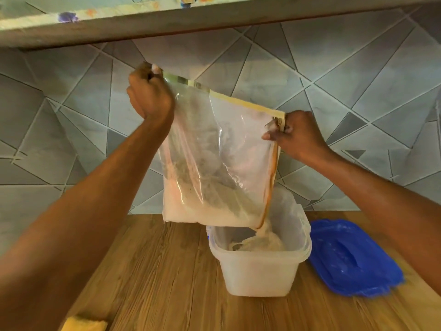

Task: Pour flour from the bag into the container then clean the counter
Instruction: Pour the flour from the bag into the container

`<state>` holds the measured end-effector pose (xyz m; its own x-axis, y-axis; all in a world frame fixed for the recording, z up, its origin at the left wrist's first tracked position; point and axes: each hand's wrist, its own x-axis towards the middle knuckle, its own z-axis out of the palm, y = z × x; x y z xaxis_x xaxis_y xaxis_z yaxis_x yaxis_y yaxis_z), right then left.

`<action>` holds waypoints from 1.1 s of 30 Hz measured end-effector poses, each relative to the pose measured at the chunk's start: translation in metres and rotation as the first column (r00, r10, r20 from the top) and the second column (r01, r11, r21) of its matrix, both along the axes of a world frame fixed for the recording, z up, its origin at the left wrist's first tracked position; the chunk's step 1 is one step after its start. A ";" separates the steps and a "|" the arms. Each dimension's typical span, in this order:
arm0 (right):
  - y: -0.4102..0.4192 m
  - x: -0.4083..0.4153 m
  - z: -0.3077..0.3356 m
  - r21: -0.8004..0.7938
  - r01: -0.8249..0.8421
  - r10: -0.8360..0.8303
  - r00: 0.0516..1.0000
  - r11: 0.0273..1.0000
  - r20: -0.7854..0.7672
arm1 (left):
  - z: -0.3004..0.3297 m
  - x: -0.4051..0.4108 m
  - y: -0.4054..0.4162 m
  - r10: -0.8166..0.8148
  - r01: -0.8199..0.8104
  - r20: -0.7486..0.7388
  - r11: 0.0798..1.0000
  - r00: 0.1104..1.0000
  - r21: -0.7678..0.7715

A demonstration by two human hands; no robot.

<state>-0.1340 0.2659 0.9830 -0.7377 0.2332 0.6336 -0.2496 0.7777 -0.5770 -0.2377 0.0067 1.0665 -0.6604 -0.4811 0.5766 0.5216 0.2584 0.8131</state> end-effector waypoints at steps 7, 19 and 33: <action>-0.006 0.013 0.005 0.016 0.043 -0.042 0.998 0.999 -0.050 | -0.001 0.000 0.000 0.004 -0.005 -0.009 1.000 1.000 -0.012; -0.005 0.014 0.013 -0.173 0.124 -0.142 0.985 0.977 -0.094 | -0.003 0.002 0.002 -0.069 0.069 -0.018 0.997 0.997 0.017; -0.092 -0.048 0.119 0.402 -0.245 0.143 0.953 0.882 0.268 | -0.004 0.009 0.006 -0.153 0.141 -0.111 0.984 0.982 -0.109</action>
